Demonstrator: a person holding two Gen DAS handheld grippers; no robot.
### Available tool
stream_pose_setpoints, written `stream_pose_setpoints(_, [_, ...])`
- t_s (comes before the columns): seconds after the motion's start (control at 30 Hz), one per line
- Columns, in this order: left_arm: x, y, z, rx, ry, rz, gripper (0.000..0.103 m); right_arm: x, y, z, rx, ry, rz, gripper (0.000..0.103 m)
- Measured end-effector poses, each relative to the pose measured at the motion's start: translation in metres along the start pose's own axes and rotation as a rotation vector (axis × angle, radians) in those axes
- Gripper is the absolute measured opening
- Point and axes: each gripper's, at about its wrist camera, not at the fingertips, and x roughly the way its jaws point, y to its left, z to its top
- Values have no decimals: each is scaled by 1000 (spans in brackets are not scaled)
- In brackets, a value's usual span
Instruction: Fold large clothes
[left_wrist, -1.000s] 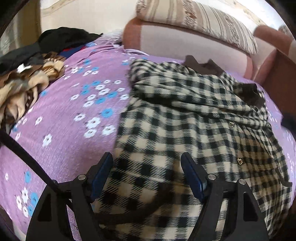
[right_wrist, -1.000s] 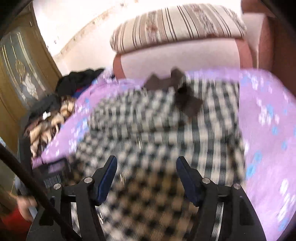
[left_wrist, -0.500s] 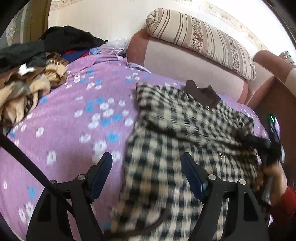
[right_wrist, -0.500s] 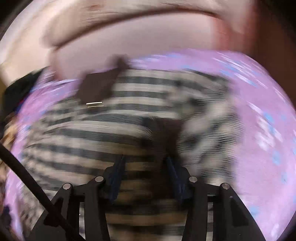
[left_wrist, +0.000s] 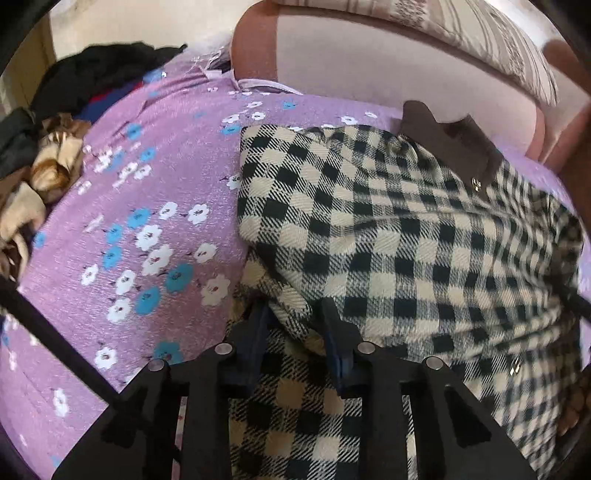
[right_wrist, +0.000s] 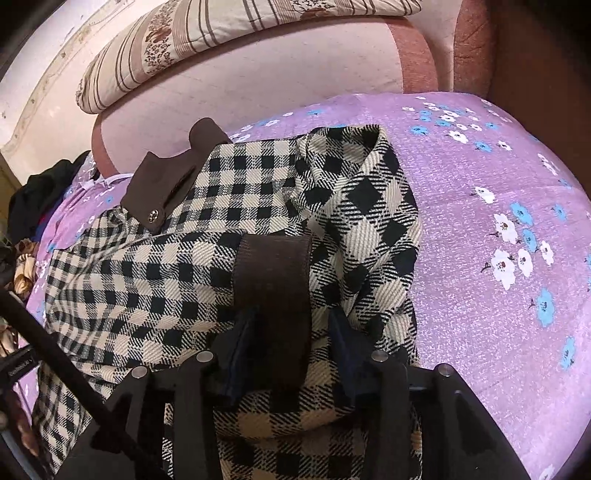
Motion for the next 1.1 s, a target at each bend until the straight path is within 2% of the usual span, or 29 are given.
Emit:
stream_pose_setpoints(0.1, [-15, 0, -7, 40, -4, 10, 30, 0, 1, -1, -11, -8, 5, 50])
stream_pose_setpoints(0.13, [-24, 4, -9, 36, -11, 1, 33, 0, 2, -1, -20, -5, 12, 59])
stream_pose_setpoints(0.17, [-33, 8, -12, 27, -22, -10, 36, 1, 6, 2, -45, 12, 29, 61])
stream_pose_setpoints(0.2, [-47, 17, -16, 11, -42, -22, 45, -1, 9, 4, -69, 34, 20, 61])
stream_pose_setpoints(0.23, [-56, 22, -20, -1, -55, -28, 59, -7, 10, 7, -83, 66, 16, 62])
stream_pose_setpoints(0.3, [-79, 42, -34, -36, -91, -45, 72, -29, 5, 7, -62, 57, 63, 65])
stream_pose_setpoints(0.37, [-89, 59, -48, -54, -94, -59, 73, -61, -8, 2, -18, 14, 131, 78])
stream_pose_setpoints(0.43, [-92, 78, -64, -77, -70, -82, 74, -90, -34, -12, 40, 0, 170, 79])
stream_pose_setpoints(0.5, [-86, 95, -81, -124, -27, -127, 74, -102, -57, -29, 88, 26, 177, 79])
stream_pose_setpoints(0.63, [-68, 116, -113, -246, 74, -328, 74, -111, -101, -75, 181, 83, 204, 80])
stream_pose_setpoints(0.7, [-75, 115, -123, -240, 45, -363, 73, -110, -114, -97, 240, 95, 271, 80])
stream_pose_setpoints(0.77, [-77, 111, -130, -252, 67, -465, 73, -118, -118, -114, 280, 60, 338, 80])
stream_pose_setpoints(0.83, [-79, 104, -139, -255, 111, -607, 72, -119, -118, -126, 332, 74, 433, 80])
stream_pose_setpoints(0.87, [-80, 100, -144, -246, 118, -634, 71, -119, -113, -132, 339, 85, 472, 80])
stream_pose_setpoints(0.97, [-90, 92, -158, -216, 110, -649, 69, -121, -95, -148, 311, 124, 530, 80])
stream_pose_setpoints(1.1, [-101, 96, -183, -249, 120, -701, 61, -127, -75, -173, 288, 173, 601, 80])
